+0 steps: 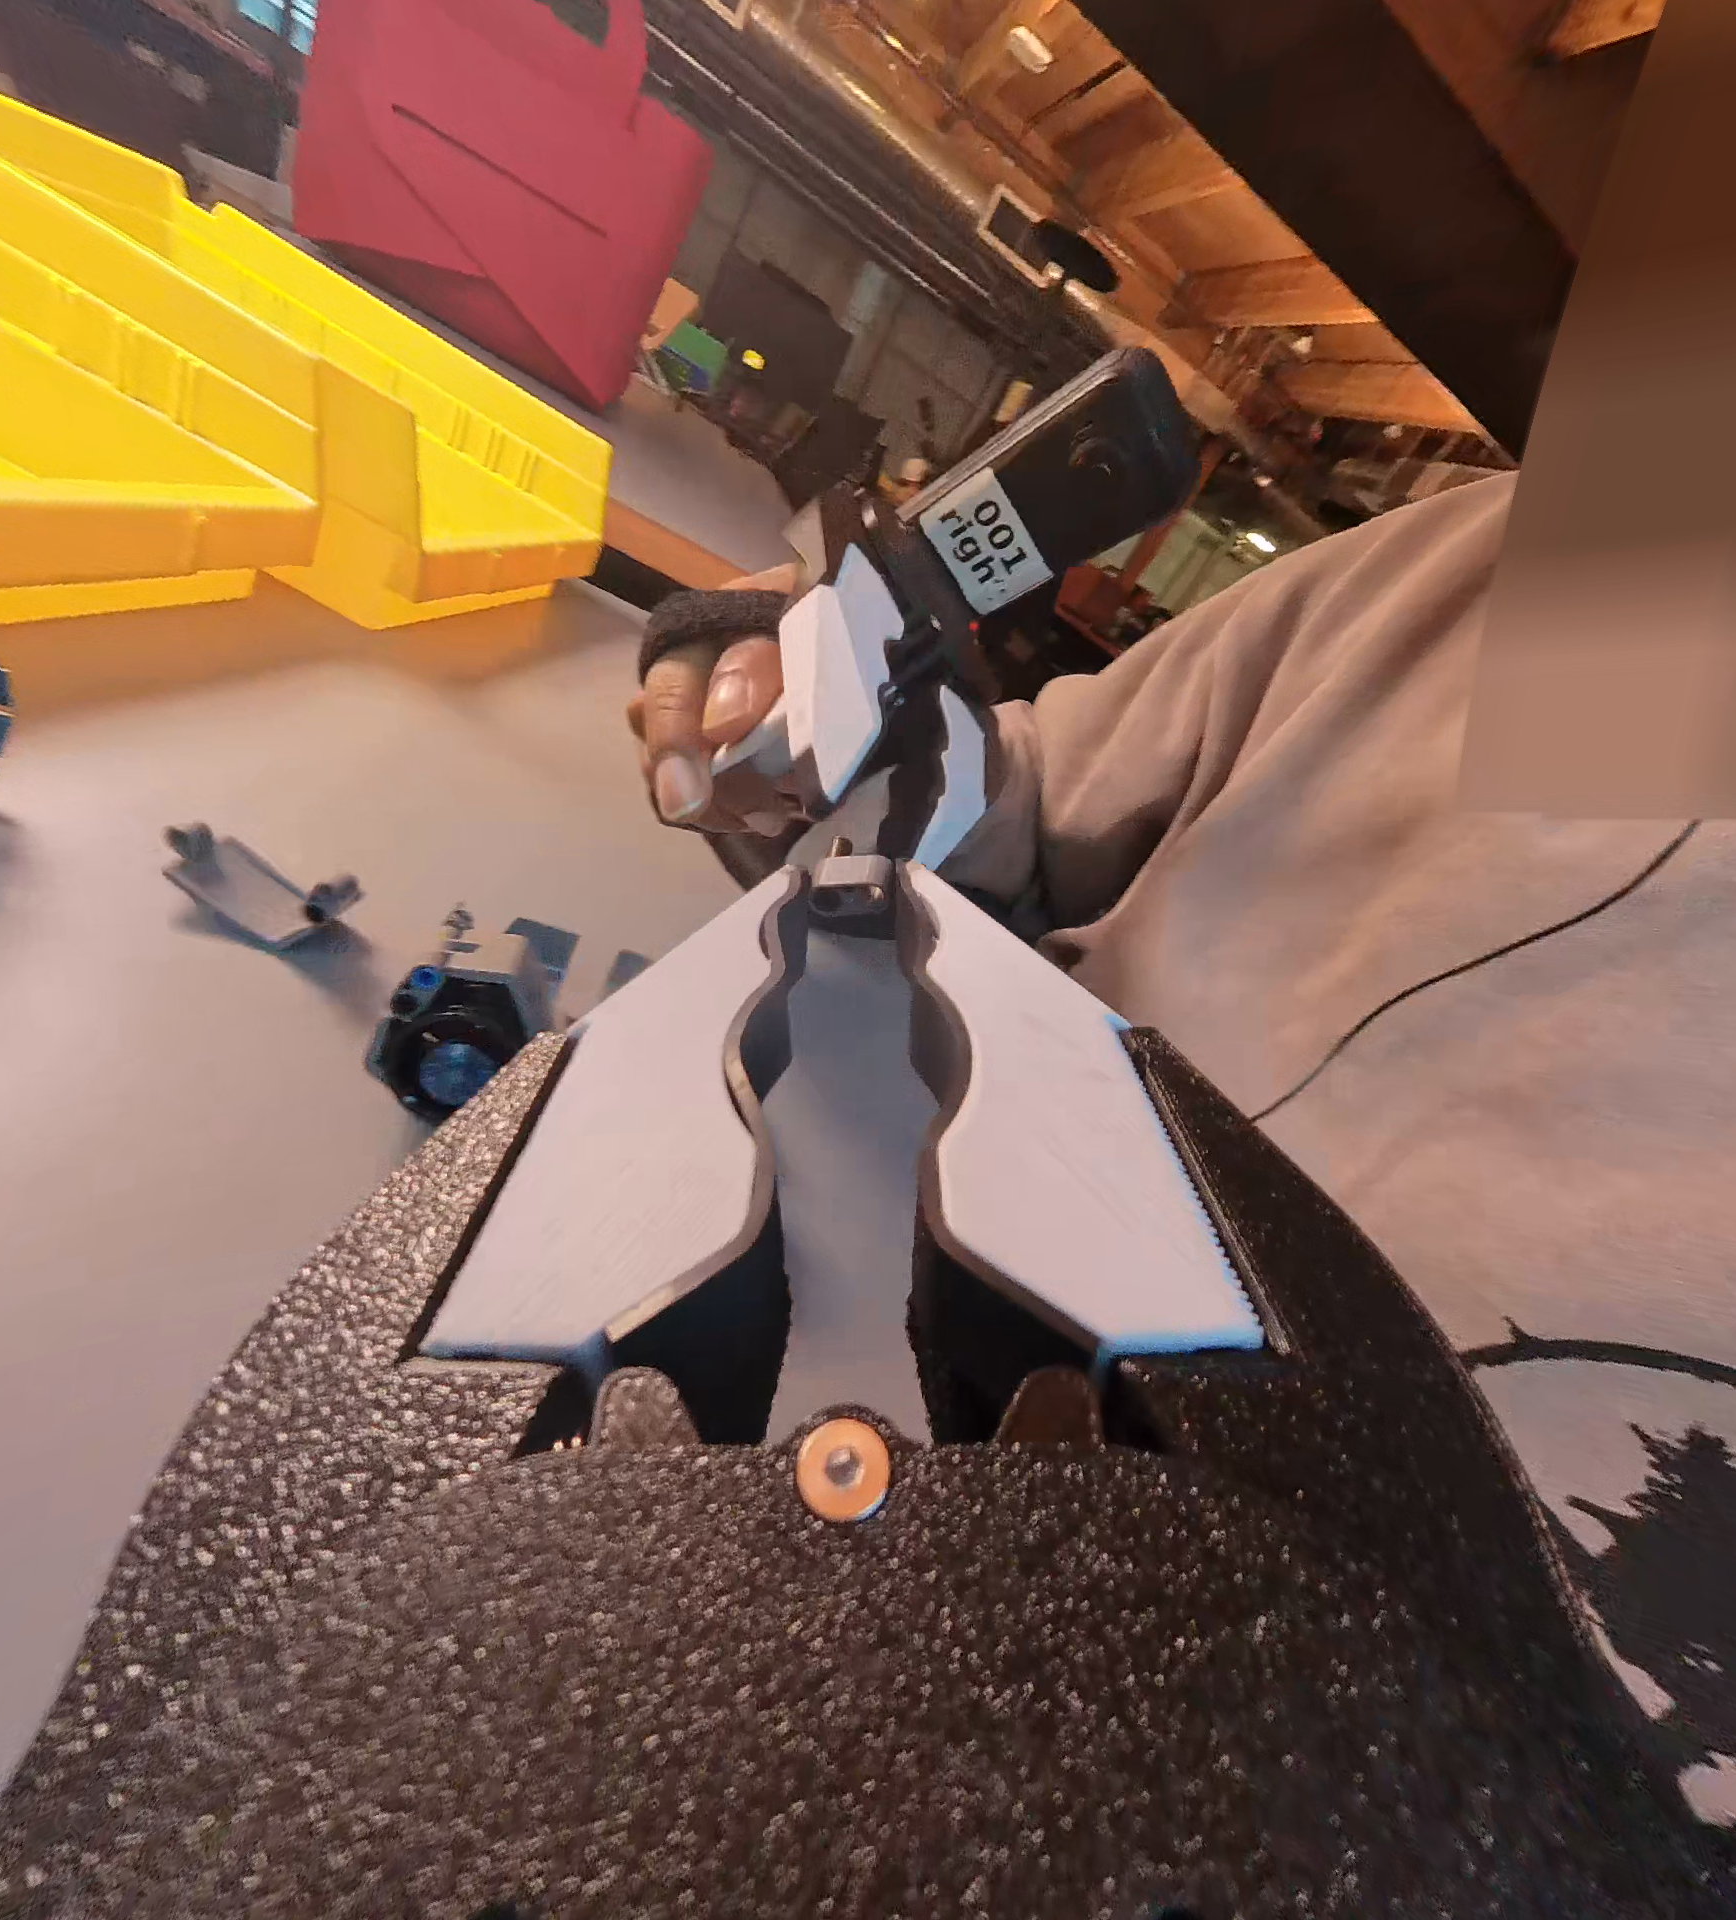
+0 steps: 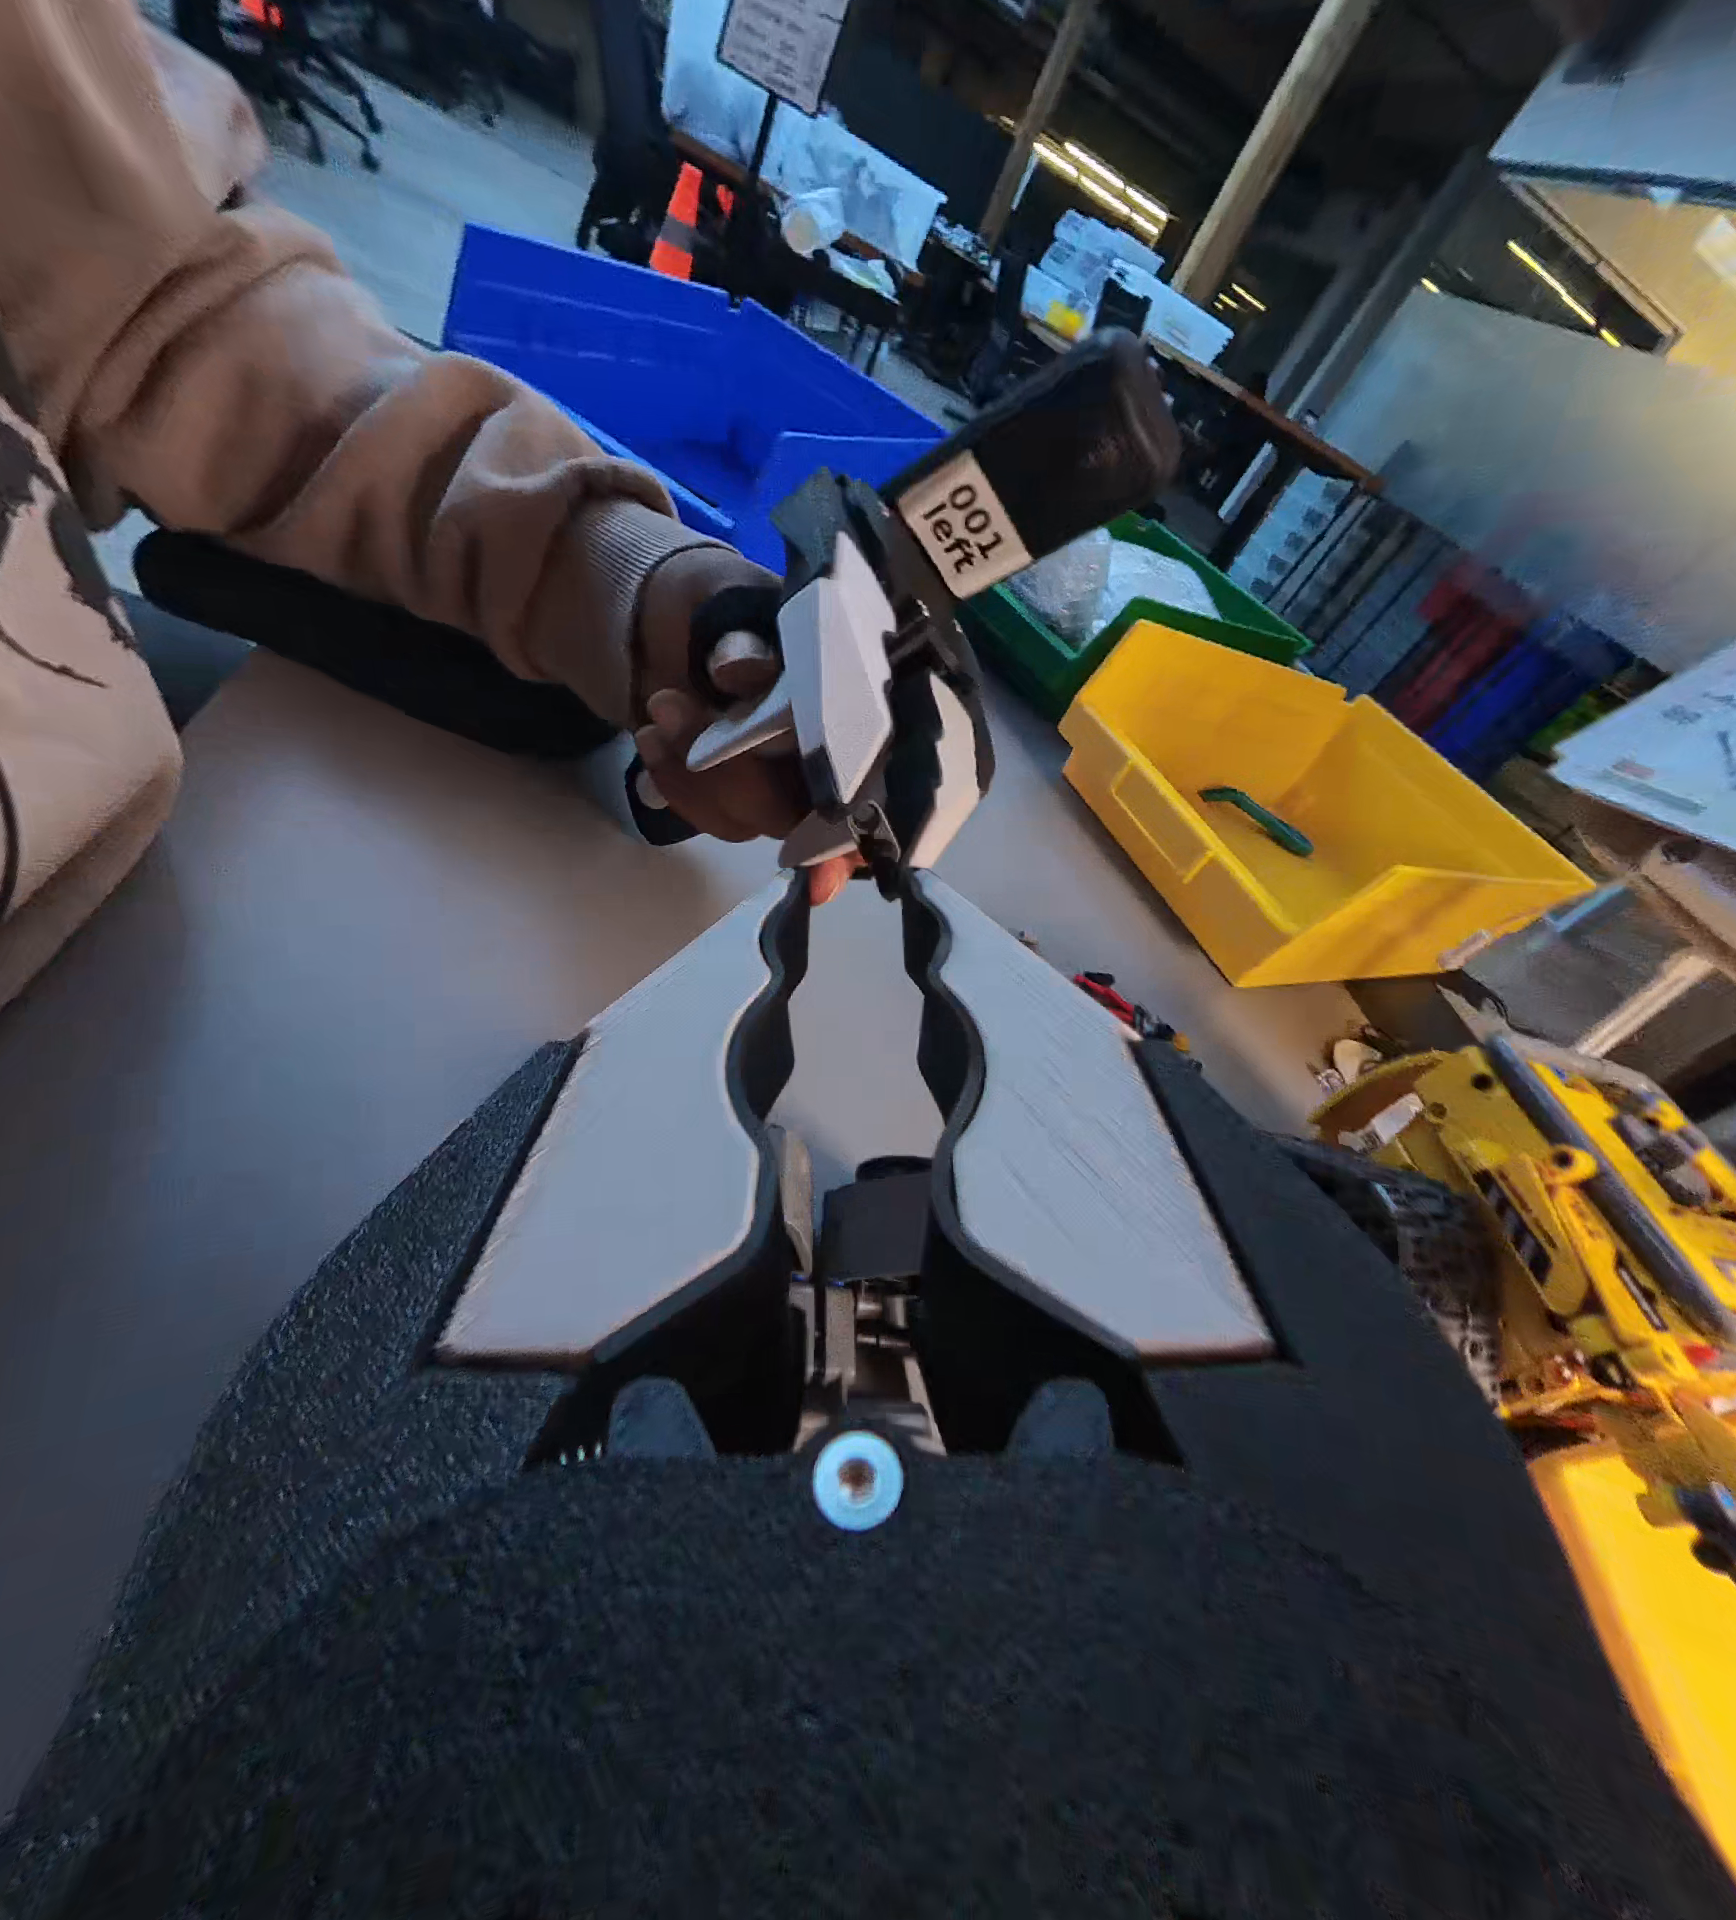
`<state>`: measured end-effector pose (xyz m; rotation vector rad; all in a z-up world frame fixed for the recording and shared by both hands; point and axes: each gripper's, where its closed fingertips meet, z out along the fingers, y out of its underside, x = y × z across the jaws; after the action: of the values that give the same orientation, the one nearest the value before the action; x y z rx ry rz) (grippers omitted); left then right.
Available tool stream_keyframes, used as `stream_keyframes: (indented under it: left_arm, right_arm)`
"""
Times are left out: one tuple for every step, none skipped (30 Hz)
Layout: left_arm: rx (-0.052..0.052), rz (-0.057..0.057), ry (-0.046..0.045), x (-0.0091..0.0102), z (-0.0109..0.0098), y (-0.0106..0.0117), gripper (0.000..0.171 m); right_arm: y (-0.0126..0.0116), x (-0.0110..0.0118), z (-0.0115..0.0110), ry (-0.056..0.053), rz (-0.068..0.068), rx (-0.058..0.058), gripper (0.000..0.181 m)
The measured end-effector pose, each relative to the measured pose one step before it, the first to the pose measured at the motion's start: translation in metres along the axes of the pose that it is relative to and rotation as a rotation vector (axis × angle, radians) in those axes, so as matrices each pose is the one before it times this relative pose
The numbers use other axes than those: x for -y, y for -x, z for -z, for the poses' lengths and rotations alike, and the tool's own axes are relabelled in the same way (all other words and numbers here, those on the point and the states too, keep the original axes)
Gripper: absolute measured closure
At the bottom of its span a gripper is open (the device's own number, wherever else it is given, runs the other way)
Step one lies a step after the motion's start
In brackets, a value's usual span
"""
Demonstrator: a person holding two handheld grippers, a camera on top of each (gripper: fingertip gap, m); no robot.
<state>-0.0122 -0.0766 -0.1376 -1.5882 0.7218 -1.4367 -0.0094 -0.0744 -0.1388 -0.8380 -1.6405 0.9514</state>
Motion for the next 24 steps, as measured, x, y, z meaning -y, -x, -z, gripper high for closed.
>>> stream_keyframes:
  left_arm:
    - [-0.034,0.0193,0.01022,-0.0023,-0.00195,-0.00476,0.157]
    - [-0.01,0.0111,0.01475,-0.00296,-0.0013,-0.00122,0.157]
    - [0.0085,0.0079,0.01787,-0.00331,-0.00098,0.0015,0.157]
    - [-0.0055,0.0062,0.01558,-0.00287,-0.00113,-0.00061,0.157]
    - [-0.01,0.0071,0.00101,-0.00041,-0.00067,-0.00139,0.157]
    - [-0.0033,0.0083,-0.00505,0.00067,-0.00025,-0.00016,0.157]
    - [0.0013,0.0151,-0.00133,0.00043,-0.00012,0.001,0.157]
    - [0.0011,0.0094,0.00528,-0.00105,-0.00038,0.00103,0.157]
    - [-0.004,0.0059,0.00734,-0.00173,-0.00044,-0.00006,0.157]
    - [-0.0068,0.0101,0.00371,-0.0011,-0.00005,-0.00021,0.157]
    - [-0.0048,0.011,-0.00111,-0.00018,0.00009,0.00016,0.157]
    - [-0.0003,0.005,-0.00375,0.00047,0.00015,0.00057,0.157]
    - [-0.0033,0.0032,-0.00562,0.00096,0.00015,-0.00011,0.157]
    - [-0.0032,0.0038,-0.00842,0.00152,0.00037,-0.00044,0.157]
    - [0.0026,0.0038,-0.00815,0.00149,0.00067,0.00053,0.157]
    - [0.0023,0.0044,-0.00654,0.00101,0.00059,0.00062,0.157]
    - [-0.0032,0.004,-0.00658,0.00111,0.0004,-0.00034,0.157]
    - [-0.0054,0.0029,-0.00441,0.0007,-0.00012,-0.00086,0.157]
    - [0.0008,0.0007,0.00206,-0.00027,-0.00035,-0.00004,0.157]
    - [0.0019,-0.0024,0.00462,-0.00072,-0.00046,0.00023,0.157]
    - [-0.0005,0.0018,-0.00262,0.00032,0.00012,-0.00012,0.157]
    - [0.0001,0.0037,-0.00067,-0.00002,0.00022,0.00026,0.157]
    - [0.0008,0.0042,-0.00128,0.0,0.00028,0.00039,0.157]
    - [-0.0004,0.007,-0.00135,-0.0001,0.00045,0.00052,0.157]
  right_arm:
    - [0.00449,0.00078,-0.00236,0.0052,0.0292,0.0098,0.166]
    - [-0.00113,0.00112,-0.00026,-0.0012,0.0318,-0.0199,0.169]
    - [-0.00002,0.00118,0.00051,-0.0021,0.0207,-0.0057,0.175]
    - [0.00077,-0.00037,-0.00014,0.0071,0.0052,0.0033,0.175]
    - [0.00299,0.00001,-0.00021,0.0042,0.0067,0.0145,0.176]
    - [0.00146,-0.00073,-0.0004,0.0084,0.0138,0.0003,0.176]
    - [0.00152,-0.00169,-0.00065,0.0147,0.0198,-0.001,0.178]
    - [0.00236,-0.00185,-0.00083,0.0124,0.0166,0.0069,0.178]
    - [0.00232,-0.00059,-0.00042,0.0043,0.0067,0.0086,0.177]
    - [0.00068,-0.00001,-0.00011,0.0008,0.0017,0.0012,0.177]
    - [-0.00018,-0.00032,0.00009,0.0028,0.0036,-0.0025,0.176]
    - [-0.00061,-0.00039,-0.00001,0.0033,0.0089,-0.0064,0.174]
    - [-0.00082,0.00001,0.00025,0.0001,0.0075,-0.0069,0.173]
    - [-0.00135,0.00028,0.00022,-0.0009,-0.0003,-0.0084,0.172]
    - [-0.00164,-0.00053,0.00015,0.0033,-0.0005,-0.0086,0.171]
    - [-0.00124,-0.00077,-0.00002,0.0038,0.0046,-0.0084,0.171]
    - [-0.00136,-0.00026,-0.00025,0.0021,0.004,-0.0107,0.172]
    - [-0.00069,-0.0001,-0.00034,0.002,0.0029,-0.0065,0.175]
    - [-0.00067,0.00034,-0.00031,0.0001,0.0047,-0.0074,0.176]
    - [-0.00066,0.00013,-0.00006,0.0006,0.0053,-0.0063,0.176]
    - [-0.00018,0.00009,-0.00016,-0.0003,0.001,-0.0022,0.176]
    - [-0.00002,-0.00025,-0.00041,0.0026,-0.0003,0.0,0.176]
    - [-0.0002,-0.0005,-0.00052,0.0048,0.0065,-0.0038,0.176]
    - [-0.00002,-0.00056,-0.00055,0.0063,0.0127,-0.0049,0.176]
